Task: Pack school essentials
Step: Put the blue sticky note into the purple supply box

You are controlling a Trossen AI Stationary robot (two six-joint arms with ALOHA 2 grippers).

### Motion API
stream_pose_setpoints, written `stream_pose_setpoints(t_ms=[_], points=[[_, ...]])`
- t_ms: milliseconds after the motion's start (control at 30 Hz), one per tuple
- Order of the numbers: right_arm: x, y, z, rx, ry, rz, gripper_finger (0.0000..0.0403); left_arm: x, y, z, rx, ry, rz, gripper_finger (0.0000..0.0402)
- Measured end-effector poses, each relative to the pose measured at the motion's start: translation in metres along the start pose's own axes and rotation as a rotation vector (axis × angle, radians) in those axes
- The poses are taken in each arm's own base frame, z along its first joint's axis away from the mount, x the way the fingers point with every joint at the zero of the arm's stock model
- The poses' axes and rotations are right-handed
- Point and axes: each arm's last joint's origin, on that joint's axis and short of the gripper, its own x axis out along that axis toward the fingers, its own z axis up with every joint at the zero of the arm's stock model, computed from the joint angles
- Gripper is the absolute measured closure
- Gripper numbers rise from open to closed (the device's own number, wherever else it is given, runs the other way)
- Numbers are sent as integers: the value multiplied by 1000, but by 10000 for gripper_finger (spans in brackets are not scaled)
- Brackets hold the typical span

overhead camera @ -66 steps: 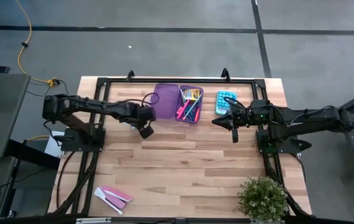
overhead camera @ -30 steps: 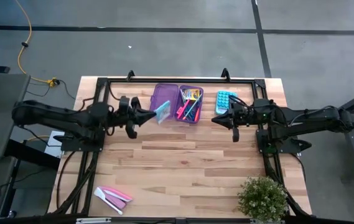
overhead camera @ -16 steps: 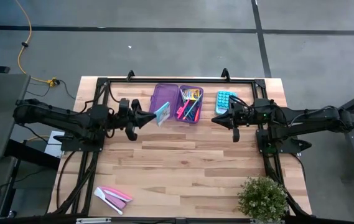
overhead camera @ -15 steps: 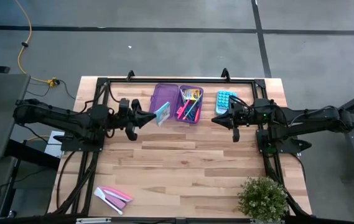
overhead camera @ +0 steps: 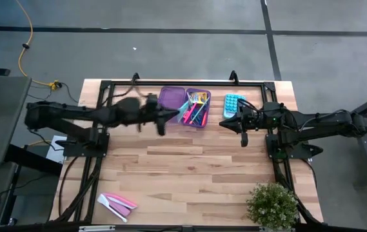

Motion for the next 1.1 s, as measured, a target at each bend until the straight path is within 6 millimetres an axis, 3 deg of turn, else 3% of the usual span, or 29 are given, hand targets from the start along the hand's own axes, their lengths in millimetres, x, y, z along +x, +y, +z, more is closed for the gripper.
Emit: stream_pose_setpoints(t_ms=[167, 333, 567, 700, 900, 1100], points=[[0, 0, 0, 5, 4, -2, 402, 55, 24, 9, 92, 213, 167, 401], [0, 0, -1, 8, 10, -4, 402, 113, 56, 4, 170, 385, 252, 401], [0, -1, -2, 30, 24, -12, 402, 176, 89, -9, 292, 537, 321, 401], [0, -1, -4, 45, 36, -21, 402, 199, 96, -10, 479, 603, 320, 401], [0, -1, -5, 86, 48, -22, 402, 218, 105, -20, 795, 716, 323, 401], [0, -1, -5, 92, 53, -21, 402, 224, 113, -38, 854, 784, 299, 401]])
